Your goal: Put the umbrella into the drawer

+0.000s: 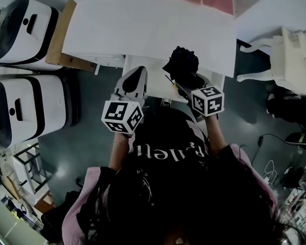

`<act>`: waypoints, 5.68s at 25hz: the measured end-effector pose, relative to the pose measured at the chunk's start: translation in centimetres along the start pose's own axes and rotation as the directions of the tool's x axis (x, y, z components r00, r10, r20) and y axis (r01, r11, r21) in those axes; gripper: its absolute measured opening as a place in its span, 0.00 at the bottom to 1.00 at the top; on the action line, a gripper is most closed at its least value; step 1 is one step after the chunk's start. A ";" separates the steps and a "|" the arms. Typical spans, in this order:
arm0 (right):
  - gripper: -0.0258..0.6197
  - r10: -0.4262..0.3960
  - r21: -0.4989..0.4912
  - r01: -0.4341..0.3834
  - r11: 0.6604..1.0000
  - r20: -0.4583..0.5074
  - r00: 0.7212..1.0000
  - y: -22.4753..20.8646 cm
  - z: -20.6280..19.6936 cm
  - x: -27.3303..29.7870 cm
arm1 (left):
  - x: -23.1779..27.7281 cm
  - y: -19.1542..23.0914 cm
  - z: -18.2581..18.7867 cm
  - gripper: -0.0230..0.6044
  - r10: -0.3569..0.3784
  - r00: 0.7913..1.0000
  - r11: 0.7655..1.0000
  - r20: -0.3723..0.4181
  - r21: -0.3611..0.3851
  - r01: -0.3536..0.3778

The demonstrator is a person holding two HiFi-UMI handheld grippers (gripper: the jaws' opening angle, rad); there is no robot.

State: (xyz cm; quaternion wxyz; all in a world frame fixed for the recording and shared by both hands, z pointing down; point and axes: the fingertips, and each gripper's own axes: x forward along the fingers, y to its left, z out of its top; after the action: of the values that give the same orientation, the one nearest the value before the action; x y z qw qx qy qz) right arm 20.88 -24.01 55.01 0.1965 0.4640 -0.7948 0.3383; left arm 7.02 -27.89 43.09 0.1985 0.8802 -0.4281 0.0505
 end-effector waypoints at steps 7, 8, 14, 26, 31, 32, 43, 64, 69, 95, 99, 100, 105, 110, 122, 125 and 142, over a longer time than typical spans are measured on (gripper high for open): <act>0.48 0.069 -0.154 -0.095 0.983 -0.164 0.984 -0.5 -2.1 4.1 | -0.9 1.8 -0.7 0.06 0.097 0.995 0.995 0.007 -0.028 -0.096; 0.48 0.073 -0.173 -0.107 0.979 -0.192 0.979 -0.6 -2.7 4.7 | -1.0 2.0 -0.7 0.06 0.102 0.995 0.994 0.007 -0.030 -0.102; 0.48 0.100 -0.230 -0.188 0.955 -0.348 0.932 -1.3 -6.3 8.4 | -1.0 2.3 -1.0 0.06 0.129 0.992 0.992 0.004 -0.011 -0.129; 0.48 0.038 -0.215 -0.184 0.959 -0.547 0.836 -4.2 -13.7 13.9 | -1.3 3.1 -1.2 0.06 0.151 0.988 0.988 -0.026 0.003 -0.151; 0.48 -0.035 -0.223 -0.116 0.968 -0.575 0.817 -6.6 -15.8 15.2 | -1.0 3.1 -1.8 0.06 0.152 0.987 0.988 -0.047 0.001 -0.152; 0.48 -0.048 -0.220 -0.099 0.970 -0.577 0.815 -7.1 -16.2 15.5 | -1.0 3.1 -1.9 0.06 0.152 0.987 0.988 -0.051 0.000 -0.152; 0.48 -0.042 -0.110 -0.018 0.994 -0.519 0.854 -10.3 -16.7 16.5 | 0.1 2.8 -2.5 0.06 0.141 0.987 0.990 -0.072 -0.014 -0.143; 0.48 -0.062 -0.219 -0.013 0.976 -0.334 0.941 -8.8 -13.0 12.1 | 1.1 -0.6 -3.3 0.06 0.062 0.993 0.998 -0.097 0.006 -0.062; 0.48 -0.038 -0.186 -0.003 0.983 -0.221 0.975 -7.3 -10.0 9.7 | 1.6 -1.6 -3.1 0.06 0.022 0.994 1.000 -0.105 0.020 -0.020; 0.48 -0.139 -0.082 0.186 0.979 0.402 0.905 11.6 4.6 -4.6 | -7.6 -2.8 0.7 0.06 -0.296 0.952 0.939 -0.075 0.160 0.304; 0.48 -0.161 -0.018 0.186 0.982 0.424 0.891 15.2 3.3 -4.3 | -11.0 -1.7 0.4 0.06 -0.331 0.939 0.919 -0.089 0.195 0.342; 0.48 -0.169 -0.006 0.189 0.982 0.428 0.888 16.3 2.9 -4.2 | -12.0 -1.3 0.1 0.06 -0.341 0.936 0.915 -0.094 0.194 0.353; 0.48 -0.206 0.046 0.207 0.977 0.441 0.873 21.9 0.1 -3.4 | -16.5 1.5 -1.9 0.06 -0.380 0.916 0.898 -0.128 0.186 0.399; 0.48 -0.237 0.067 0.230 0.971 0.413 0.879 25.9 -3.0 -3.2 | -19.3 2.7 -3.5 0.06 -0.415 0.898 0.888 -0.150 0.150 0.435; 0.19 -0.308 0.089 0.299 0.950 0.415 0.856 28.5 -5.8 -6.2 | -23.0 0.5 -4.9 0.06 -0.468 0.872 0.866 -0.145 0.123 0.485; 0.18 -0.303 0.093 0.291 0.952 0.413 0.859 28.8 -6.9 -7.3 | -23.5 -0.2 -5.2 0.06 -0.455 0.879 0.872 -0.141 0.127 0.472; 0.14 -0.240 0.049 0.243 0.969 0.420 0.875 31.9 -17.0 -18.6 | -32.9 -10.7 -9.0 0.06 -0.389 0.917 0.905 -0.090 0.146 0.399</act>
State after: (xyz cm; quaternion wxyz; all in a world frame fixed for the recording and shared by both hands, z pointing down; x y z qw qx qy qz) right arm 2.28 10.37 43.81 0.0618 0.6211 -0.7551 0.2004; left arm -4.65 5.77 39.51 0.1451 0.9598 -0.2299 0.0696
